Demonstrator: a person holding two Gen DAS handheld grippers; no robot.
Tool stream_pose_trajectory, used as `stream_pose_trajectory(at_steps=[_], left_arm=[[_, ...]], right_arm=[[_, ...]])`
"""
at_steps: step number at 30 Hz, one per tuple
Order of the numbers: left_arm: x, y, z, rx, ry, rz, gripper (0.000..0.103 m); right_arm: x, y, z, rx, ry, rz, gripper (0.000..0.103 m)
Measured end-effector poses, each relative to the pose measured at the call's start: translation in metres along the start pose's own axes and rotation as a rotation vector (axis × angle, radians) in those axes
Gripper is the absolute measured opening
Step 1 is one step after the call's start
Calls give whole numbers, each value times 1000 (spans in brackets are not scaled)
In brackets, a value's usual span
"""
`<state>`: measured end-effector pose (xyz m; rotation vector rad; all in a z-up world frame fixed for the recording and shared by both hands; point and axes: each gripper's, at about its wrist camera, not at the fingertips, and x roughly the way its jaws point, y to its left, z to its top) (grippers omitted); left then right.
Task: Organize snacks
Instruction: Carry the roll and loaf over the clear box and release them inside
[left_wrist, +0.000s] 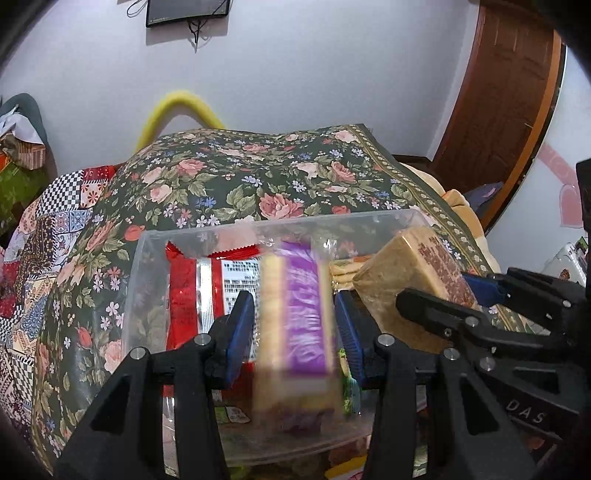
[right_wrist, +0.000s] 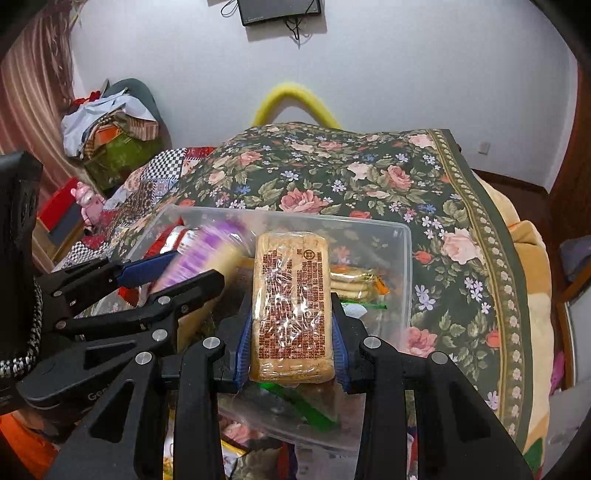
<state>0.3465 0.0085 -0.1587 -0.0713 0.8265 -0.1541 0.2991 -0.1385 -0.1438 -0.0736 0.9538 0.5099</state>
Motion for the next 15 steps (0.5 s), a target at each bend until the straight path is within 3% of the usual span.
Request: stream_pose_trajectory(at_steps=[9, 15], left_arm=[[-19, -3, -4, 9, -12, -2, 46], [-57, -3, -5, 28, -64, 19, 56]], right_arm=[[-14, 5, -1, -16, -2, 6, 36], [-41, 5, -4, -23, -40, -23, 37]])
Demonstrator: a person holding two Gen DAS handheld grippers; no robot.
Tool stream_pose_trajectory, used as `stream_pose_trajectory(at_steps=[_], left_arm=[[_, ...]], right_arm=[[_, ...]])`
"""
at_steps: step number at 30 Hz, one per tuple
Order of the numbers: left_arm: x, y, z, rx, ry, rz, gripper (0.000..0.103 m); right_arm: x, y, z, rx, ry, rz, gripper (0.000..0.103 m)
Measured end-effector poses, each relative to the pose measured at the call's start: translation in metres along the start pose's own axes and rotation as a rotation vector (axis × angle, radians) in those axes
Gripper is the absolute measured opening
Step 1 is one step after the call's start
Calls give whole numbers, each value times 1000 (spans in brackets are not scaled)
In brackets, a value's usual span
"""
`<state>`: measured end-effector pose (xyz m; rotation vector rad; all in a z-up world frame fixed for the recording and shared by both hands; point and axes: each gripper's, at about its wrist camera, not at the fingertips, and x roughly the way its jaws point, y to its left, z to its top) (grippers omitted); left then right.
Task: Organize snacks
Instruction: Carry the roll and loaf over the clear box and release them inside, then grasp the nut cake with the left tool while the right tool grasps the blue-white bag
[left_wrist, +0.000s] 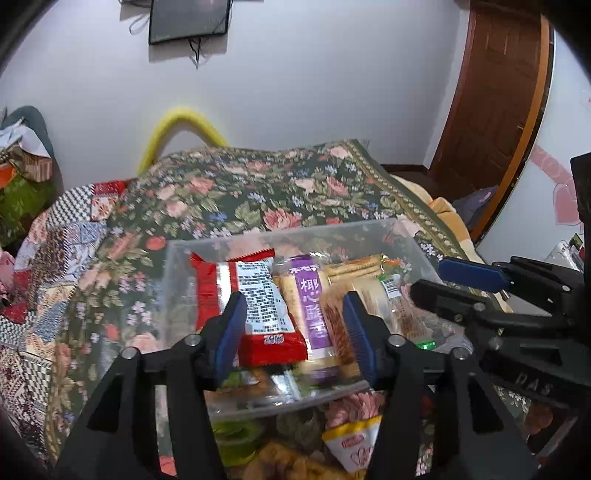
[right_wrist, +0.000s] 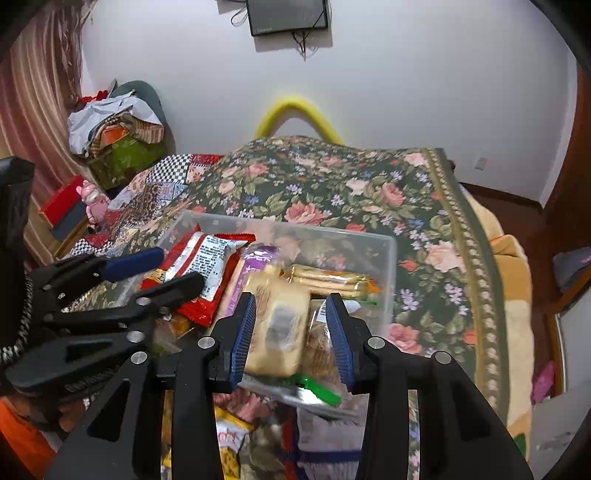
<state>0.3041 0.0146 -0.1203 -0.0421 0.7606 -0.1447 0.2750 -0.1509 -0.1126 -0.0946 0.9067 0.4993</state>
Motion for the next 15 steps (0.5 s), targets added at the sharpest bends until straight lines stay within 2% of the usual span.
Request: stream_pose_trajectory(at_steps=[7, 15], left_arm=[[-34, 7, -10, 3, -8, 26, 63], [-49, 19, -50, 13, 59, 65, 71]], right_arm=[[-28, -14, -14, 24, -15, -26, 39], [-47, -25, -41, 41, -8, -68, 62]])
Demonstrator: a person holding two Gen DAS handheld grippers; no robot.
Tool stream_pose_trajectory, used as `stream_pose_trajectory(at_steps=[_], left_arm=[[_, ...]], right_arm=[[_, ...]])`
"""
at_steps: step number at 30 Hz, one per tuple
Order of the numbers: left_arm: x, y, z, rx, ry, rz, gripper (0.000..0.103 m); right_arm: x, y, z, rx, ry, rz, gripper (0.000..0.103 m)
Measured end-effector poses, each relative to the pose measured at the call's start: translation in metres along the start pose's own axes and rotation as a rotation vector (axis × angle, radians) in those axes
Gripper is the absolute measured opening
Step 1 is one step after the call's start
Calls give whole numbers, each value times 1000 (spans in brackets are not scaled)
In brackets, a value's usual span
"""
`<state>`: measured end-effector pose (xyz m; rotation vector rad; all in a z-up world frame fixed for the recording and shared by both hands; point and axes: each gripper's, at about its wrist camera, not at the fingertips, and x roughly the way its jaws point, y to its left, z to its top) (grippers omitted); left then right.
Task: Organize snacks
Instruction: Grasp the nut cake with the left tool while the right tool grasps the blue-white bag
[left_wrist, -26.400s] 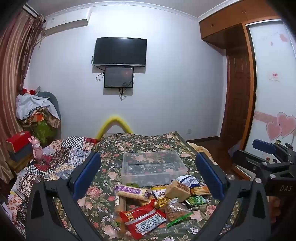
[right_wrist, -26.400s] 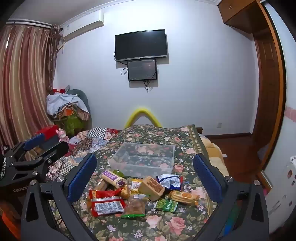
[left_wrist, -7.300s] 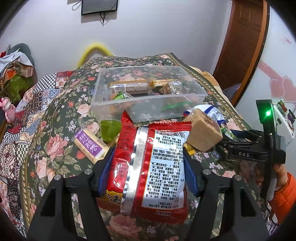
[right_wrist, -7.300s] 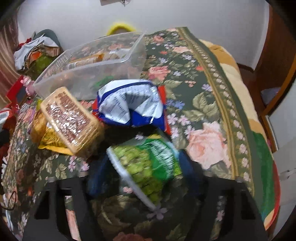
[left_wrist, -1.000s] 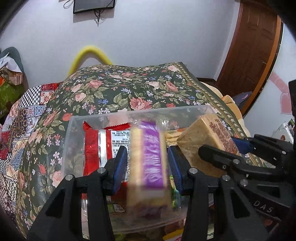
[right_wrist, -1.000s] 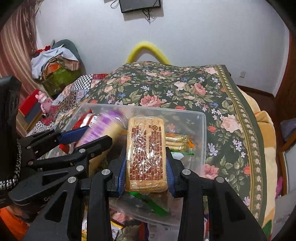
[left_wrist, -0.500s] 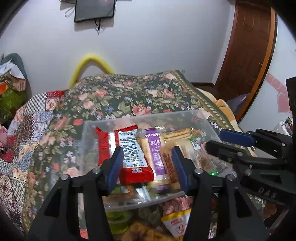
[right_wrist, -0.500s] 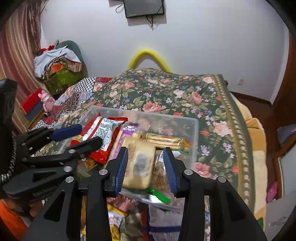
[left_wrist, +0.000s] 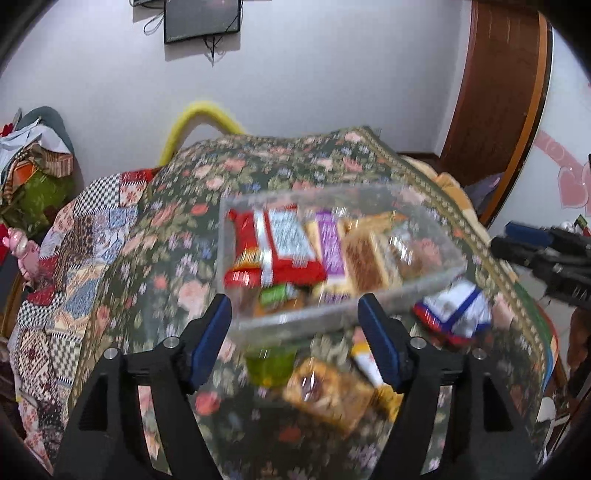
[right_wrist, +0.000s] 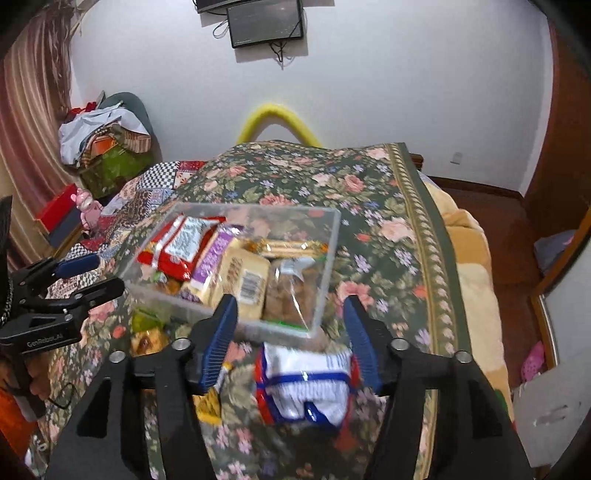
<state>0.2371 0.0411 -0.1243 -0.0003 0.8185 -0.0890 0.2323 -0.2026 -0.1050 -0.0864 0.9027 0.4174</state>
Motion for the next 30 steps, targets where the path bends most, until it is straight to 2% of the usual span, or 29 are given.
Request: stream_pose_trajectory(at_steps=[9, 17, 26, 30], left_arm=[[19, 10, -49, -49, 133, -11, 72], [41, -9, -62, -34, 197, -52, 72], [59, -20, -55, -70, 192, -94, 77], [66, -32, -58, -34, 175, -76, 78]], right_arm=[[7, -7, -35, -5, 57, -57, 85], [40, -18, -55, 44, 163, -41, 86], [59, -14, -61, 67, 204, 5, 86], [64, -13, -61, 81, 203, 22, 86]])
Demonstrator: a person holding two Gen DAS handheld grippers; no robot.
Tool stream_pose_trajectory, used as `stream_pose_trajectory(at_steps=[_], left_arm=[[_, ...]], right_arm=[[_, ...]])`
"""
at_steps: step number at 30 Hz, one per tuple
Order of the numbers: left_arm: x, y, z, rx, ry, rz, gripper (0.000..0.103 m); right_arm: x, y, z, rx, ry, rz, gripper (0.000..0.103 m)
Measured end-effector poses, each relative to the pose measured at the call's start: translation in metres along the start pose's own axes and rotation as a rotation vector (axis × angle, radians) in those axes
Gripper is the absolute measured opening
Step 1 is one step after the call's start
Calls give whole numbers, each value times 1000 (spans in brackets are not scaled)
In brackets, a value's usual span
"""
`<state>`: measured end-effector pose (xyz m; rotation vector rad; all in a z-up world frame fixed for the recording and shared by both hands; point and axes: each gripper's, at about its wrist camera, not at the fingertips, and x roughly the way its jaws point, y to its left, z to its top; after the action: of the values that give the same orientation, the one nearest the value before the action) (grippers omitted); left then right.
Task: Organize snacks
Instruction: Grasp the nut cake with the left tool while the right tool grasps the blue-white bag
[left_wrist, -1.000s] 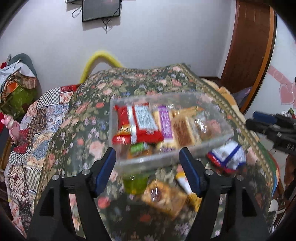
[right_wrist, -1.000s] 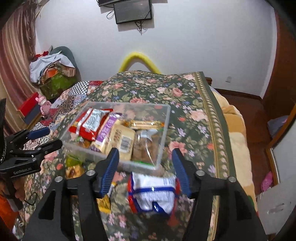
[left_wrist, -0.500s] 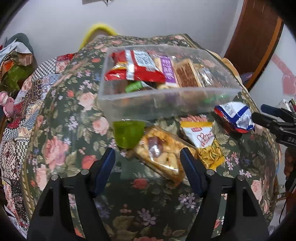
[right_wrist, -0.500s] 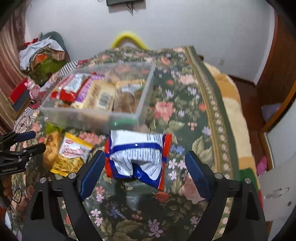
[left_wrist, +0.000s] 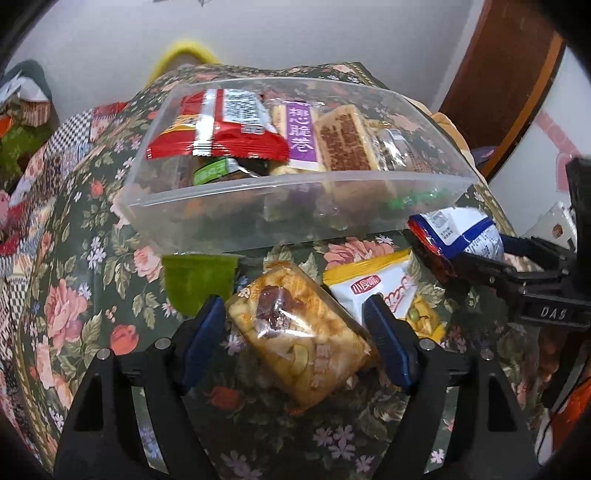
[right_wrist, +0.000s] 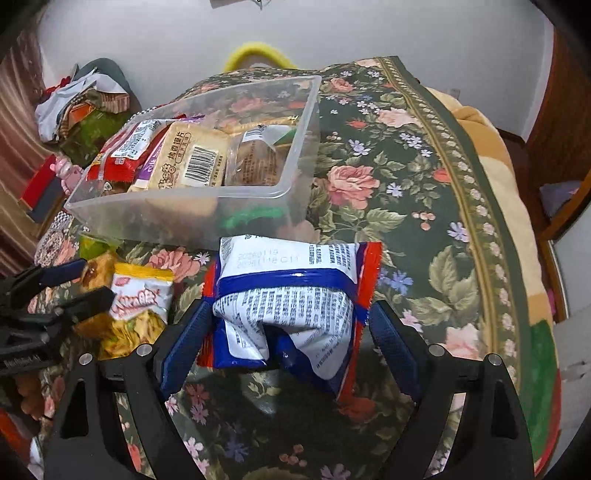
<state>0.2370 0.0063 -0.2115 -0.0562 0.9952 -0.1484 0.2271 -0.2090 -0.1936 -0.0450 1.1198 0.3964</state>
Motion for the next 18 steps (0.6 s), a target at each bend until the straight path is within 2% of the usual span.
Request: stream_pose_trajectory(at_steps=[4, 7, 13, 18], left_arm=[[4, -9, -5, 38, -30, 43, 79], [5, -2, -10, -4, -23, 14, 79], [8, 19, -17, -100, 6, -35, 76], [4, 16, -20, -89, -7, -37, 69]], right_arm=[[0, -1, 1, 21, -14, 10, 86], [1, -2, 0, 29, -20, 21, 85], [-1, -3, -2, 41, -36, 65, 69], [-7, 3, -6, 19, -57, 41, 63]])
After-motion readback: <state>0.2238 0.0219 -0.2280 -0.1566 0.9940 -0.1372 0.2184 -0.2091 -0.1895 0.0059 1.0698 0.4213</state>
